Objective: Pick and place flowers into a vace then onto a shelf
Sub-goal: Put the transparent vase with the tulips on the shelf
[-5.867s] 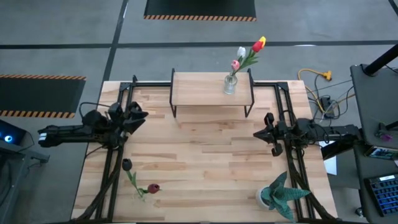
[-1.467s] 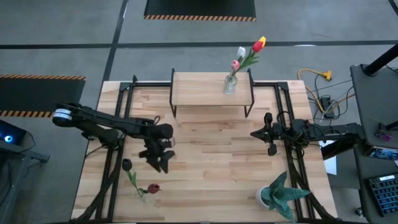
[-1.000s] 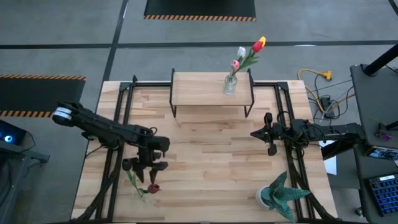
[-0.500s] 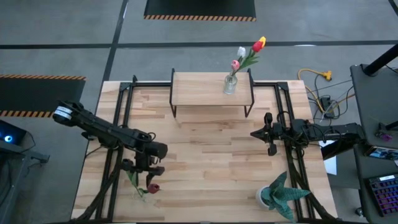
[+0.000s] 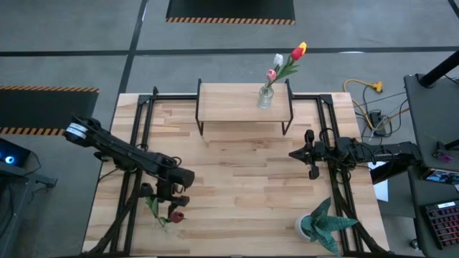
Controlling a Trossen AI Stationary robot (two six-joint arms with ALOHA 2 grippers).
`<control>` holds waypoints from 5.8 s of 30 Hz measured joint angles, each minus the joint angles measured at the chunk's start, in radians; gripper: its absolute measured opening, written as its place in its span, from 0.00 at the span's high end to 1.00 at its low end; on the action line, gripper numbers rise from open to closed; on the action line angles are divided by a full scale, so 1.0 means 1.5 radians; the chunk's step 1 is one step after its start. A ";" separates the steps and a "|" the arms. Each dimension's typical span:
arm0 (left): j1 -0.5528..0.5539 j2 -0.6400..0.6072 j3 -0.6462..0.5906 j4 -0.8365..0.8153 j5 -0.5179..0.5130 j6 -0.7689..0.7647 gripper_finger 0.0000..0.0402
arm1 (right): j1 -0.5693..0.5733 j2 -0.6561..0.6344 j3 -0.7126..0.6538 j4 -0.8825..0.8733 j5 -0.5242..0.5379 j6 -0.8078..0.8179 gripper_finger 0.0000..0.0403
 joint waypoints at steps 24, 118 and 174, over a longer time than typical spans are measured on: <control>-0.039 0.078 0.001 0.095 0.061 -0.002 0.47 | 0.000 0.000 0.000 -0.001 -0.001 0.000 0.97; 0.066 0.079 0.204 0.183 0.039 -0.194 0.57 | 0.000 0.000 0.000 0.046 0.002 0.043 0.97; 0.327 0.225 0.375 0.229 -0.023 -0.136 0.57 | 0.092 0.638 0.360 0.126 -0.047 -0.026 0.27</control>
